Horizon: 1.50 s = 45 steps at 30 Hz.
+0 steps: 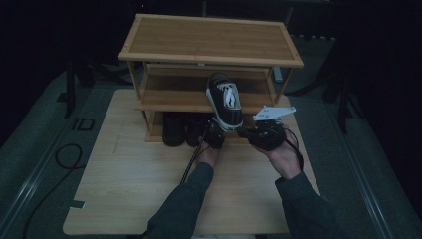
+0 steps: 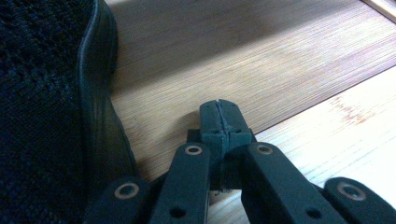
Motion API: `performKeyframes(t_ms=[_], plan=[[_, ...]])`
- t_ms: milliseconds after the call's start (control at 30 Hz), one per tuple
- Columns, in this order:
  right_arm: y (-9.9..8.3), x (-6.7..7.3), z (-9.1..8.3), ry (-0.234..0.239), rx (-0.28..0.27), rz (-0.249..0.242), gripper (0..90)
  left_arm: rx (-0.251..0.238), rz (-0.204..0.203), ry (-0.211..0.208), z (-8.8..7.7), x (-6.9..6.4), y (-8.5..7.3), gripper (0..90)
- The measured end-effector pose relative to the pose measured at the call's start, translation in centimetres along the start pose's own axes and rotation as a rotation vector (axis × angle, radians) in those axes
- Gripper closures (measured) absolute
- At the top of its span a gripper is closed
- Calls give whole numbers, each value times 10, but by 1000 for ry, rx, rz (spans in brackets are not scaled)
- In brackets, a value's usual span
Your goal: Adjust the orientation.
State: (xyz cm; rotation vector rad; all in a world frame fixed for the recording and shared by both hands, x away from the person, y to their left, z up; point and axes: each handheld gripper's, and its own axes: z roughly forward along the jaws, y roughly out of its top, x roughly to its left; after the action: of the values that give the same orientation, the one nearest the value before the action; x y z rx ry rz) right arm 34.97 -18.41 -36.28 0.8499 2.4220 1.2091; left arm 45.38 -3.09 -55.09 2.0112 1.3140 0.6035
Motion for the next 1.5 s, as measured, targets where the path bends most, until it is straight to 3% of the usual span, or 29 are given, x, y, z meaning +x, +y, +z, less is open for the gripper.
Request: performKeyframes(t_ms=[167, 267, 400, 500, 633, 700, 767, 833, 1033, 1200, 1333, 1500], plan=[[3, -6, 10, -8, -5, 20, 900, -2, 2, 11, 0, -2, 0, 900], [6, -9, 15, 24, -8, 39, 900, -4, 0, 10, 0, -2, 0, 900], [10, -8, 24, -3, -10, 40, 900, -6, -5, 16, 0, -3, 0, 900], [14, -10, 32, 5, -18, 46, 900, -23, -17, 11, 1, -3, -1, 900], [18, -10, 39, -7, -20, 44, 900, -5, 9, 18, 0, -2, 0, 900], [21, -12, 44, -6, -24, 68, 900, -4, 8, 19, 0, -2, 0, 900], [24, -13, 50, -62, -25, 73, 900, 4, 19, 23, 0, -2, 0, 900], [28, -17, 56, -43, -28, 102, 900, 4, 15, 24, -1, -3, 0, 900], [36, -16, 67, -52, -25, 79, 900, 1, 10, 20, -1, -2, -1, 900], [38, -22, 74, -19, -39, 97, 900, -3, 21, 19, 0, -3, 0, 900], [41, -23, 80, -52, -40, 86, 900, 10, 34, 23, -1, -2, 0, 900], [42, -24, 83, -61, -49, 73, 900, 3, 22, 19, -1, -2, 0, 900]])
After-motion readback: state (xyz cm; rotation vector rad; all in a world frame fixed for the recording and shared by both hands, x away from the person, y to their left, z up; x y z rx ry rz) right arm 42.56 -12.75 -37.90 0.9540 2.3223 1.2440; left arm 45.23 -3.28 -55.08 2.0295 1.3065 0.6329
